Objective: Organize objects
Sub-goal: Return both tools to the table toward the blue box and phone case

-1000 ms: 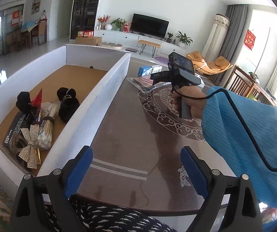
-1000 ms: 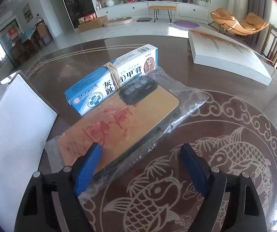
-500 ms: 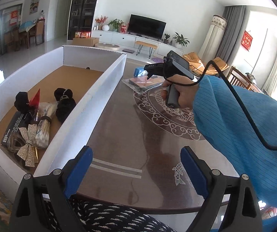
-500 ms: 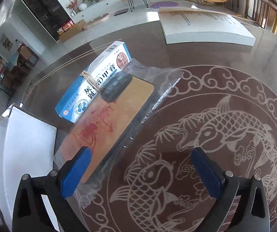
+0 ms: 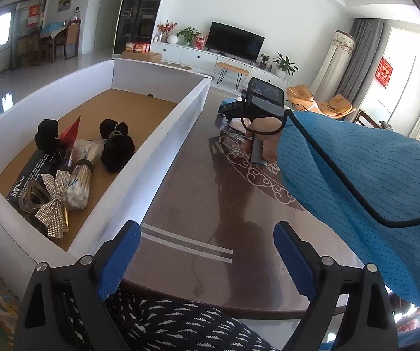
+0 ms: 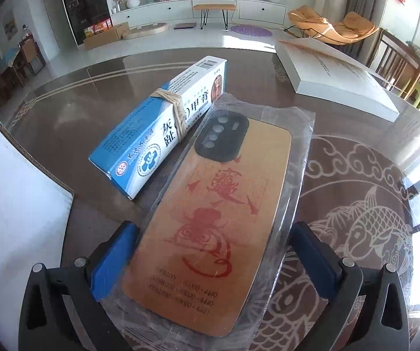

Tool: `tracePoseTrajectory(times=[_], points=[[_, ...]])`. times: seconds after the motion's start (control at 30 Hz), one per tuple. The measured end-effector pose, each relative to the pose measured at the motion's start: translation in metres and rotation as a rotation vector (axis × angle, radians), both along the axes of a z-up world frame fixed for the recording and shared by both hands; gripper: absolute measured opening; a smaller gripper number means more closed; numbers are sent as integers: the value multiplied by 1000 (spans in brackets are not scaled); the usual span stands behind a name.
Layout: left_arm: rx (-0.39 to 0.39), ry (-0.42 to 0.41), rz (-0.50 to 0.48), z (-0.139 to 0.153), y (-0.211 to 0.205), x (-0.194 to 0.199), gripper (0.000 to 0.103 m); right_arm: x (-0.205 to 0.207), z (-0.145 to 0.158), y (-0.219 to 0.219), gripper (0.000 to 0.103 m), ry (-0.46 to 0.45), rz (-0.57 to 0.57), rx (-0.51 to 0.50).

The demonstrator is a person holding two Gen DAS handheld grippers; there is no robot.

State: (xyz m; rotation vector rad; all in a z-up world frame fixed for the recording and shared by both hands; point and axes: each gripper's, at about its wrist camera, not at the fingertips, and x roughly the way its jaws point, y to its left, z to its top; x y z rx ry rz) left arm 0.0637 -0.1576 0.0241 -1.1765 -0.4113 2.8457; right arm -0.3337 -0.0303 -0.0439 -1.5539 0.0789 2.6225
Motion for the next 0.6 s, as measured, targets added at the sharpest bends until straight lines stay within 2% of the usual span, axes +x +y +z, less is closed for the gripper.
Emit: tracePoseTrajectory(times=[0.17,0.37,0.6], points=[[9,-11,-34,-5,18,8,93,25,-3,49,103,5,72,3],[-6,-24,-101,-5,42,13,93,84,-8,118,103,40,157,7],[-15,-63,-169,-15,70,3,93,158,-11,214,103,70,156,14]])
